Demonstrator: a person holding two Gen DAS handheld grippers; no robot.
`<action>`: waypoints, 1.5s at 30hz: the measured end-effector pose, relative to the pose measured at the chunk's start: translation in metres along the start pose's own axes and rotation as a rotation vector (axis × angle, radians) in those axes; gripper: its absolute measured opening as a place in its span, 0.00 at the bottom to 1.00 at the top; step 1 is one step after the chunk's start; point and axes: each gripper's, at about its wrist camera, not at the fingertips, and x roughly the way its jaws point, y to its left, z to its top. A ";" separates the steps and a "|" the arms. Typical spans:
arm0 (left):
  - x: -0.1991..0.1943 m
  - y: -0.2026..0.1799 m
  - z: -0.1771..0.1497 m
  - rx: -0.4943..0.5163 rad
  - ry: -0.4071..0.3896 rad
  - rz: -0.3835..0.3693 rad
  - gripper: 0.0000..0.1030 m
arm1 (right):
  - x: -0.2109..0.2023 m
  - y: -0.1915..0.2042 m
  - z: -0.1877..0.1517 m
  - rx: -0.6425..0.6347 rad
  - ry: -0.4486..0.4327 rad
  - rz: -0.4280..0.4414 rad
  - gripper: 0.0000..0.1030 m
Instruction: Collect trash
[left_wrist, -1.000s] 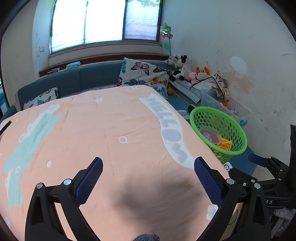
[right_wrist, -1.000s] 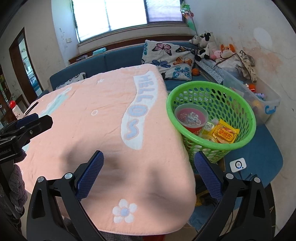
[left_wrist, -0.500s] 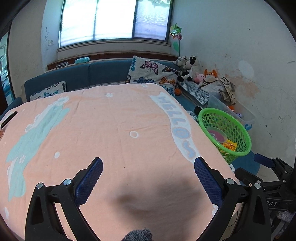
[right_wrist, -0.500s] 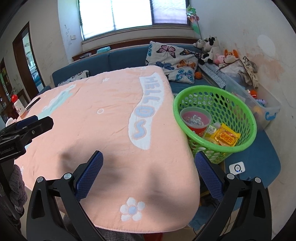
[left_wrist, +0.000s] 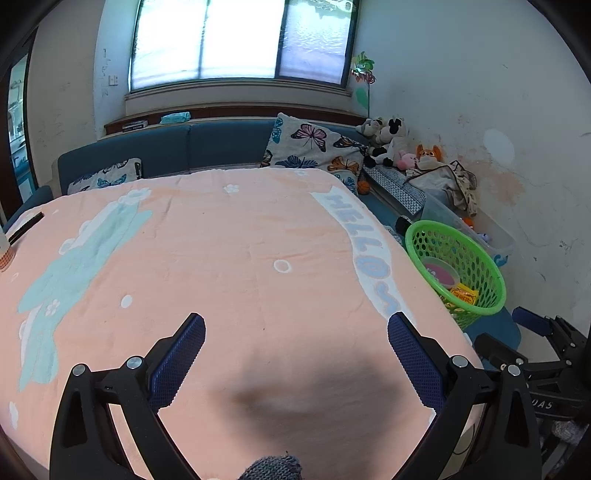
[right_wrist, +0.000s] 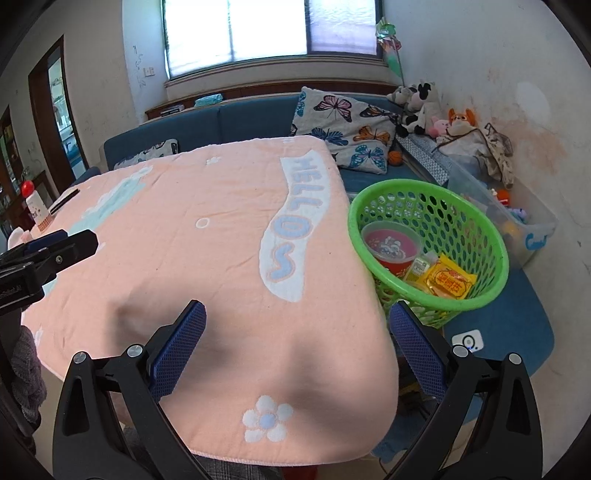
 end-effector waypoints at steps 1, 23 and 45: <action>0.000 0.000 -0.001 0.002 0.001 0.001 0.93 | 0.000 0.000 0.000 0.003 -0.001 0.004 0.96; -0.001 0.002 -0.005 0.025 -0.005 0.027 0.93 | -0.003 0.004 0.003 0.003 -0.010 0.006 0.96; 0.001 0.002 -0.008 0.025 -0.005 0.031 0.93 | -0.002 0.004 0.002 0.014 -0.011 0.009 0.96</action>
